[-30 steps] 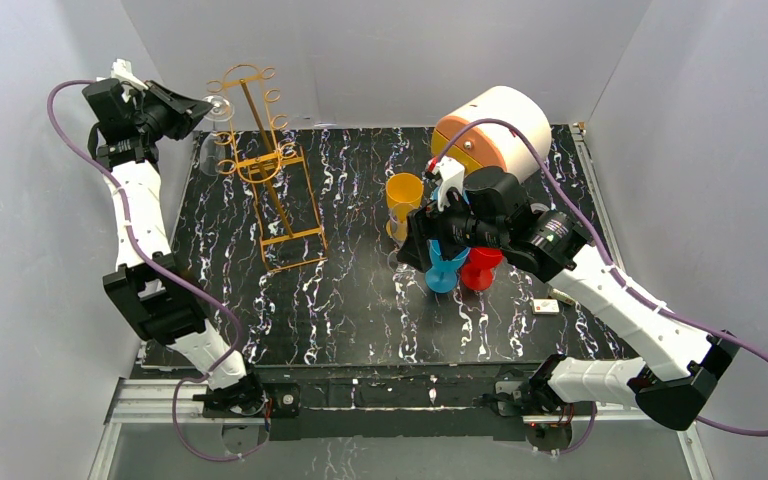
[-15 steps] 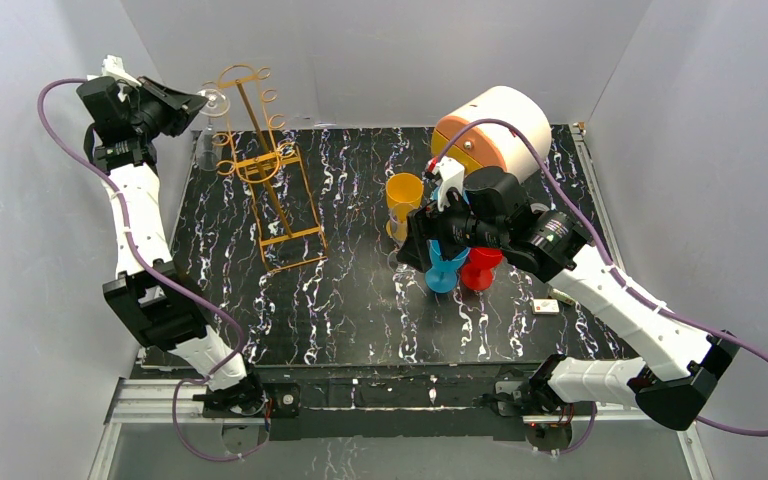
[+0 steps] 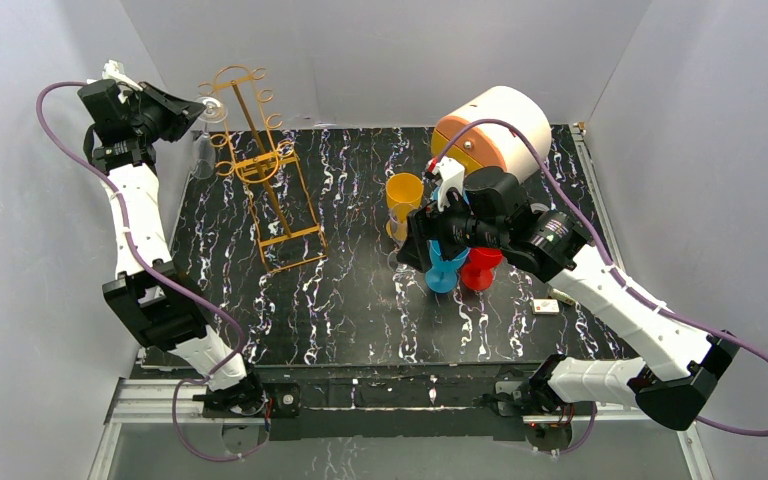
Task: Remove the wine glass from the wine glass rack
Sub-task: Pick up the wine glass from the wine rack, then place the wine glass at the center of the board.
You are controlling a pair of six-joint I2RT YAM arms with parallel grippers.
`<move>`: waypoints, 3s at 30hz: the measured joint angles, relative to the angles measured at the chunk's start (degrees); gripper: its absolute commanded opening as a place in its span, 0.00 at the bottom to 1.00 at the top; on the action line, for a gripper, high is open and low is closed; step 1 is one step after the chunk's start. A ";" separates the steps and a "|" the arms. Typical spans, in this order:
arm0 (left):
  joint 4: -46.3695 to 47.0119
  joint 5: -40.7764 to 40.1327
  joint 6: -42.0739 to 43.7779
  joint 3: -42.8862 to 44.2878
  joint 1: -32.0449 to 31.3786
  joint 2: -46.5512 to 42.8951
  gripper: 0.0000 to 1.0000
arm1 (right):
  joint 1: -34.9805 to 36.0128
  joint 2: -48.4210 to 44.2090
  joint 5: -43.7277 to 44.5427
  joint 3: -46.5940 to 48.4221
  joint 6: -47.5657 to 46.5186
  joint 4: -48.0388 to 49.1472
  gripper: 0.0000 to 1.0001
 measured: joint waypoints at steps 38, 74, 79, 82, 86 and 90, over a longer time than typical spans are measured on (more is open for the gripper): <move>10.12 -1.97 -14.27 -17.00 7.87 -14.86 0.00 | 0.00 -0.26 -0.04 0.00 1.09 -0.02 0.98; -15.41 -9.62 13.53 -52.87 -9.14 -53.13 0.00 | 0.00 -5.68 -0.09 -6.03 9.40 3.87 0.98; -13.86 -1.40 16.96 -54.80 -12.24 -54.77 0.00 | 0.00 -5.40 -0.31 -7.69 12.28 7.13 0.98; -12.79 7.34 19.54 -56.28 -15.13 -56.70 0.00 | 0.00 -5.46 -1.20 -10.40 15.19 10.97 0.98; -11.23 22.56 20.00 -58.82 -19.91 -55.52 0.00 | 0.00 -5.44 -5.42 -15.56 20.81 16.65 0.94; -10.67 28.92 20.09 -58.88 -25.68 -54.69 0.00 | 0.00 -3.98 -11.87 -19.41 26.88 25.16 0.86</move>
